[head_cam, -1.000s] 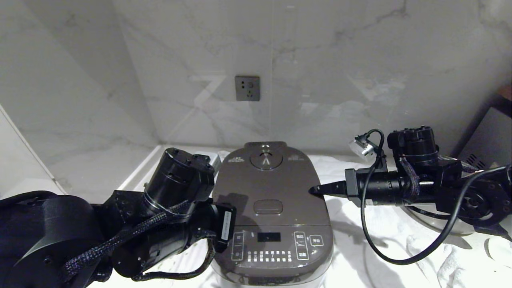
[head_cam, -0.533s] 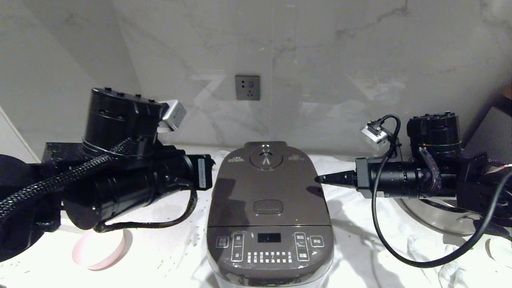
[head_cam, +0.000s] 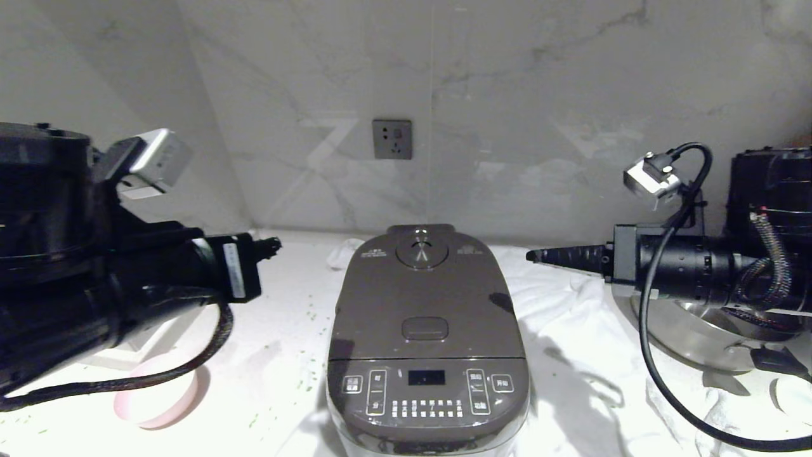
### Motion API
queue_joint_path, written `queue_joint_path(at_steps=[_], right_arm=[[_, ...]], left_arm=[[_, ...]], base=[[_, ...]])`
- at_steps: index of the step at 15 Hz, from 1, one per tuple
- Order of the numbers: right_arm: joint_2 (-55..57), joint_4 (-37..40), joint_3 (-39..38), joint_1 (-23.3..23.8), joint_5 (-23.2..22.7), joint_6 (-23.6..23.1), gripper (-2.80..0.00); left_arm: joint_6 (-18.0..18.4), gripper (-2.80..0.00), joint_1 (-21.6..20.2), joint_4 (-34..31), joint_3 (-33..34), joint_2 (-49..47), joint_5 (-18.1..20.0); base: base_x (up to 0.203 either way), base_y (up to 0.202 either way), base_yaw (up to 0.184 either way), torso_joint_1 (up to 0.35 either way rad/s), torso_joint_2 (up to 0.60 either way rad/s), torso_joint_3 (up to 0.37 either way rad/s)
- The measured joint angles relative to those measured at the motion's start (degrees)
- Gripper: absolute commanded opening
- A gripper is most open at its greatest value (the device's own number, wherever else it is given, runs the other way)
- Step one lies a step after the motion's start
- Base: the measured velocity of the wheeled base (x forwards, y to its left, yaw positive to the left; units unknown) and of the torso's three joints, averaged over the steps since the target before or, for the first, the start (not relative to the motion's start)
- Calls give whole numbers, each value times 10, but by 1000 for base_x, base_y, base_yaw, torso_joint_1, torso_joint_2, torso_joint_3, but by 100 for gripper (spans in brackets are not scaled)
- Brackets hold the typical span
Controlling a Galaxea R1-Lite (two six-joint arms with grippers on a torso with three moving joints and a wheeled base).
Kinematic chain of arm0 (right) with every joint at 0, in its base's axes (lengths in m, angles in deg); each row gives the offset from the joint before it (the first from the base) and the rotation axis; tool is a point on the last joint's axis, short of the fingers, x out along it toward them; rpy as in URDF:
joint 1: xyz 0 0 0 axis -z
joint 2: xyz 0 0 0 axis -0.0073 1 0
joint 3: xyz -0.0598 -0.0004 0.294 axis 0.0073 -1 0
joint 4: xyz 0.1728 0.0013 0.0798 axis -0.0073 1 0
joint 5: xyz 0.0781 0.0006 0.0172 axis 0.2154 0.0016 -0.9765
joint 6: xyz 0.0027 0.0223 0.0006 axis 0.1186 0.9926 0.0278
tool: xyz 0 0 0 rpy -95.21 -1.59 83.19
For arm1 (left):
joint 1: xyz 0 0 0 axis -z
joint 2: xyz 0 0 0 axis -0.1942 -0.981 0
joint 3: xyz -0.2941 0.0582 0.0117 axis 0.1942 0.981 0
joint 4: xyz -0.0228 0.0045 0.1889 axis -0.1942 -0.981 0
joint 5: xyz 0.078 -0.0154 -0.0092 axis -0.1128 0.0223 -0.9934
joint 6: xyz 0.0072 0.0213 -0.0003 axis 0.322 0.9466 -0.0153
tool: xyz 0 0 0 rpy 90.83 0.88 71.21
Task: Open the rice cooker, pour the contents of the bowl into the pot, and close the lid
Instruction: Close the rice cooker
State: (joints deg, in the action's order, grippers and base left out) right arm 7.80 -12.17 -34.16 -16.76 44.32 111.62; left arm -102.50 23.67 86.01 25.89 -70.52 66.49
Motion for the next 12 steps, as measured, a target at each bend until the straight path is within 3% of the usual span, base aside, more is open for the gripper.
queue_joint_path(at_steps=[2, 4, 7, 9, 12], right_arm=[[-46, 12, -5, 1, 46, -11, -280], [-92, 54, -8, 1, 113, -50, -280], [-148, 114, -10, 1, 269, -131, -280], [-188, 138, -16, 1, 380, -182, -280], [-257, 157, -45, 2, 483, -261, -280]], left_arm=[[25, -280, -48, 0, 34, 64, 0], [58, -280, -87, -1, 70, 129, 1], [104, -280, -125, -3, 122, 214, -8], [110, -280, -190, -14, 134, 249, -17], [125, -280, -250, -39, 151, 307, -18]], base=[[0, 0, 0, 0, 0, 0], [0, 0, 0, 0, 0, 0], [0, 0, 0, 0, 0, 0], [0, 0, 0, 0, 0, 0], [0, 0, 0, 0, 0, 0]])
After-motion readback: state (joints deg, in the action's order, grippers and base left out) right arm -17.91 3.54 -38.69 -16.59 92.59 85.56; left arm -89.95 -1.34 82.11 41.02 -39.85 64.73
